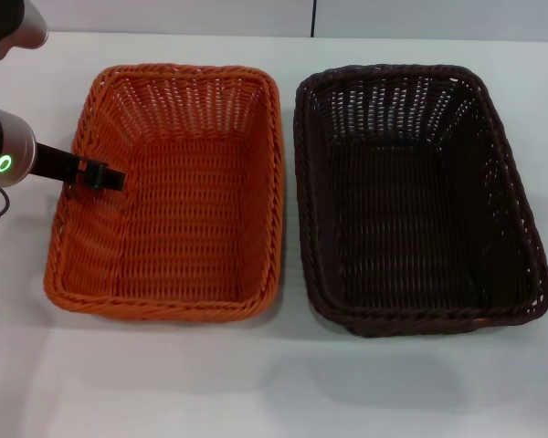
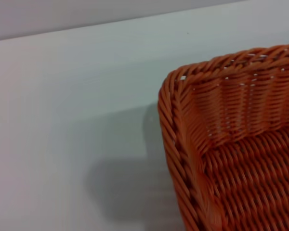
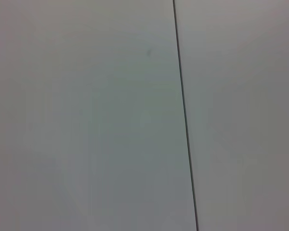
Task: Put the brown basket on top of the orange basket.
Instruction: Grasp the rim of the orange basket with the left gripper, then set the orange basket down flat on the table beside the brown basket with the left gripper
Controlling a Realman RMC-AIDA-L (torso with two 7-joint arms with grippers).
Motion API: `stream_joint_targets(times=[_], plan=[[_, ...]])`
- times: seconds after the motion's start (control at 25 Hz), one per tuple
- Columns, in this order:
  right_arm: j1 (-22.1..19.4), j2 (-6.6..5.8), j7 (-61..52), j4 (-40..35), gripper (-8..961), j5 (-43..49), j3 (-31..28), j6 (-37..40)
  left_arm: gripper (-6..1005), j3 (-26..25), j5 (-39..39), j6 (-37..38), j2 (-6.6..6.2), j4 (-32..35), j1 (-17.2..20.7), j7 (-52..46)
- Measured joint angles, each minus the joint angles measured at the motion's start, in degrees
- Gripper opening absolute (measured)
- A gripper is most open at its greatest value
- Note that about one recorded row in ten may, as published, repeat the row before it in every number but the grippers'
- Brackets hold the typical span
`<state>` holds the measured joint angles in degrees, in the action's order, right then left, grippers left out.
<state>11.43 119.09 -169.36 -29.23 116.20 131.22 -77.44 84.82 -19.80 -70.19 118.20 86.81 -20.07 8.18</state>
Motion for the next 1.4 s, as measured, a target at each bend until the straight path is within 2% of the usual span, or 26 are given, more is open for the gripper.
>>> stream_joint_targets(times=[0.24, 0.4, 0.68, 0.84, 0.92, 1.0, 1.04, 1.16, 1.2, 1.24, 1.32, 1.4], plan=[[0.0, 0.0, 0.0, -0.2, 826, 0.0, 0.0, 0.0, 681, -0.3, 0.0, 0.9, -0.1, -0.2, -0.3, 0.9], [0.1, 0.0, 0.0, -0.2, 826, 0.0, 0.0, 0.0, 440, -0.2, 0.0, 1.6, -0.12, -0.3, -0.4, 1.6], [0.4, 0.0, 0.0, -0.4, 826, 0.0, 0.0, 0.0, 264, -0.4, 0.1, 2.4, -0.11, -1.3, -0.8, 3.2], [0.7, 0.0, 0.0, -0.5, 826, 0.0, 0.0, 0.0, 254, -1.3, 0.1, 2.9, -0.17, -1.4, -1.3, 7.0], [0.7, 0.0, 0.0, -0.7, 826, 0.0, 0.0, 0.0, 254, -3.1, -0.4, 3.0, -0.17, -1.5, -1.8, 11.3], [0.9, 0.0, 0.0, -0.9, 826, 0.0, 0.0, 0.0, 253, -8.2, -3.8, 2.2, -0.18, -2.5, -3.7, 19.5], [0.9, 0.0, 0.0, -0.9, 826, 0.0, 0.0, 0.0, 253, -8.2, -3.8, 2.2, -0.18, -2.5, -3.7, 19.5], [1.0, 0.0, 0.0, -1.0, 826, 0.0, 0.0, -0.2, 253, -13.7, -7.7, 0.2, -0.26, -3.5, -6.3, 26.9], [0.9, 0.0, 0.0, -1.1, 826, 0.0, 0.0, -0.3, 253, -17.9, -10.4, -2.2, -0.28, -4.3, -8.4, 33.2], [0.9, 0.0, 0.0, -1.1, 826, 0.0, 0.0, -0.3, 249, -17.9, -10.4, -2.2, -0.28, -4.3, -8.4, 33.2], [0.7, 0.0, 0.0, -1.2, 826, 0.0, 0.0, -0.4, 242, -21.2, -12.7, -5.0, -0.28, -5.5, -10.5, 38.8], [0.2, 0.0, 0.0, -1.7, 826, 0.0, 0.0, -0.5, 235, -25.5, -15.3, -9.0, -0.3, -8.4, -14.1, 45.8]])
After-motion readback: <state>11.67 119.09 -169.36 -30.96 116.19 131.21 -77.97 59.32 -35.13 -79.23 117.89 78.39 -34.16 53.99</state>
